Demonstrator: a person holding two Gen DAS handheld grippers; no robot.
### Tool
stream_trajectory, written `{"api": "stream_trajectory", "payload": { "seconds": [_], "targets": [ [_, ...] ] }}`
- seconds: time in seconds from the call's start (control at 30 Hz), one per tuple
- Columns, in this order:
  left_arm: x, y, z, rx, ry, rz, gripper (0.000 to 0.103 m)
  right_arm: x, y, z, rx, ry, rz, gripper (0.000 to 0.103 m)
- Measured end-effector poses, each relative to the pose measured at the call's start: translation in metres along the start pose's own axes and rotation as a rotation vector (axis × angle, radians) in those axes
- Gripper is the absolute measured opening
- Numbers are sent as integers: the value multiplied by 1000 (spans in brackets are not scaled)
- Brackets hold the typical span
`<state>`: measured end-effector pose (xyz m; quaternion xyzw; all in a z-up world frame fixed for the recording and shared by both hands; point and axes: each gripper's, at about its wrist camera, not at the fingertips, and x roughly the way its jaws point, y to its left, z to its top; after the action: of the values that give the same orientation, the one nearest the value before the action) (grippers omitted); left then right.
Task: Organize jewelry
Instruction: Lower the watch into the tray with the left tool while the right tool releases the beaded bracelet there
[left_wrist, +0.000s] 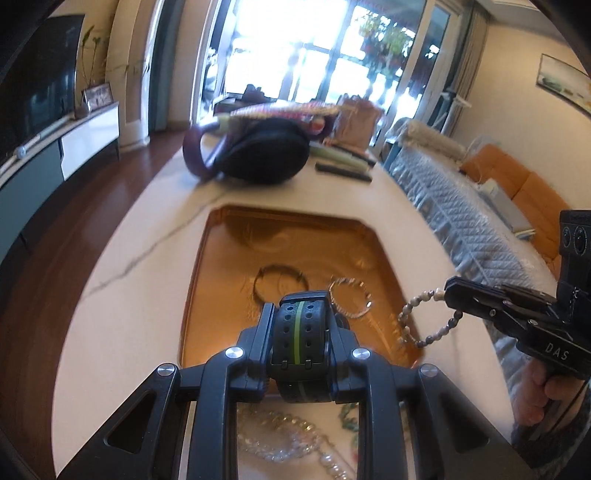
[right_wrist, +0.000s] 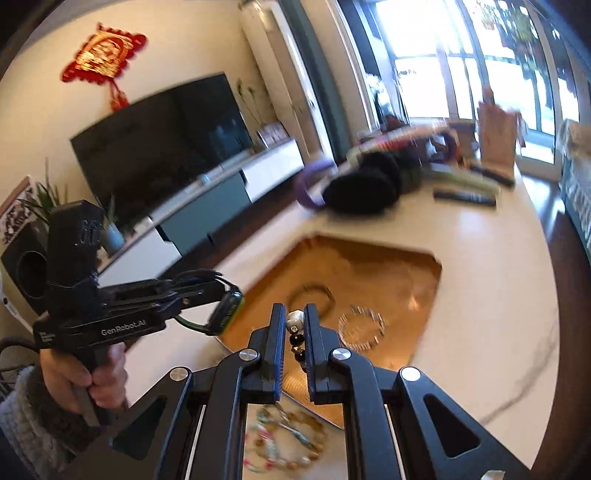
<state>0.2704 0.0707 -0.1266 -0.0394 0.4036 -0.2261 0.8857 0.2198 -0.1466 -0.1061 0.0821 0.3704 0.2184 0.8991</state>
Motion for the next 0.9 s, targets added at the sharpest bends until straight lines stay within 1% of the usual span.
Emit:
{"api": "stream_trajectory", "payload": {
  "seconds": [0.1, 0.17, 0.27, 0.4, 0.47, 0.6, 0.67, 0.73, 0.8, 0.87, 0.9],
  "targets": [
    [21, 6, -4, -54, 74, 15, 24, 17, -4, -6, -14, 38, -2, 9],
    [31, 9, -6, -86, 108, 46, 24, 28, -5, -11, -14, 67, 11, 9],
    [46, 16, -9, -126, 163, 50, 24, 40, -7, -17, -29, 101, -3, 9],
    [60, 29, -9, -202, 211, 20, 24, 50, -21, -24, -4, 134, -40, 9],
    [62, 35, -7, -236, 218, -3, 24, 53, -28, -25, 12, 148, -66, 9],
    [67, 53, -6, -322, 235, -49, 24, 59, -35, -30, 41, 172, -86, 9],
    [72, 64, -7, -361, 246, -44, 24, 61, -36, -30, 41, 175, -100, 9],
    [74, 70, -8, -365, 238, -37, 22, 61, -38, -30, 42, 179, -115, 9],
    [72, 68, -5, -330, 232, 19, 22, 60, -40, -30, 48, 176, -116, 9],
    [72, 63, -4, -298, 238, 46, 23, 59, -40, -29, 49, 171, -120, 10],
    [70, 61, -4, -293, 240, 68, 26, 59, -42, -28, 51, 172, -117, 12]
  ]
}}
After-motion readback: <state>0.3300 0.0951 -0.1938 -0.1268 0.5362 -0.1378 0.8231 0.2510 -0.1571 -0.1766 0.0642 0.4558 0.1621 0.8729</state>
